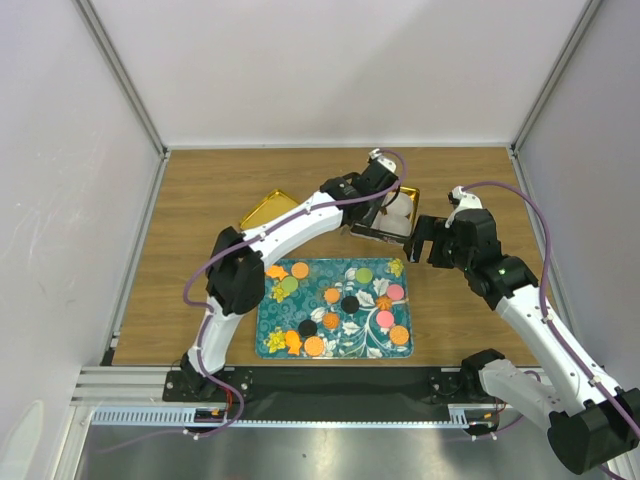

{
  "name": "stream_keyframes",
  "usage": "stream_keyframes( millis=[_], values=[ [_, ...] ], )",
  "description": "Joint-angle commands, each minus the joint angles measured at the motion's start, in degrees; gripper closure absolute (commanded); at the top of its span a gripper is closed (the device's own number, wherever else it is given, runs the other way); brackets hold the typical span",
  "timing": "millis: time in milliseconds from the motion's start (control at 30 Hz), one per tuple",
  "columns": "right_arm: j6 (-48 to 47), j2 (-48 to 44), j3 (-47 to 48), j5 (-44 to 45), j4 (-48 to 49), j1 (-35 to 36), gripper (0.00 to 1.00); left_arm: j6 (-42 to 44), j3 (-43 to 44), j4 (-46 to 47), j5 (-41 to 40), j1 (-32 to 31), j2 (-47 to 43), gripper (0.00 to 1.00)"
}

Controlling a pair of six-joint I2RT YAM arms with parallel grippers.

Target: Pack the cookies

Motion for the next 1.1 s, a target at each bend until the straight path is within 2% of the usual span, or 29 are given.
stream_keyframes(
  millis=[0, 167, 300, 567, 733, 867, 1067],
  values=[
    [-0.91, 0.2, 1.3, 0.1, 0.53, -0.3, 0.0, 1.24, 3.47, 1.67, 0.34, 0.91, 1.62, 0.54],
    [-1.09, 0.2, 1.3, -0.25, 0.71, -0.3, 0.0, 1.24, 4.61, 1.23, 0.79, 1.36, 2.94, 0.51],
    [-1.0, 0.29, 1.3, -0.34, 0.62, -0.3, 0.0, 2.03, 5.05, 1.23, 0.79, 1.53, 3.56, 0.43],
    [-1.17, 0.03, 1.48, -0.25, 0.53, -0.21, 0.0, 2.91, 5.49, 1.32, 2.01, 1.97, 1.37, 0.43],
    [-1.17, 0.03, 1.92, -0.25, 0.27, -0.3, 0.0, 2.3, 4.45, -0.26, 2.28, 1.53, -4.87, 0.44],
    [-1.09, -0.41, 2.01, -0.34, -0.08, -0.3, 0.0, 0.8, -2.05, -0.44, 1.23, -0.66, -12.07, 0.44],
    [-1.09, -1.2, 2.18, -0.25, -0.44, -0.38, 0.0, -2.89, -17.95, 0.26, -0.88, -5.66, -24.62, 0.44]
  ],
)
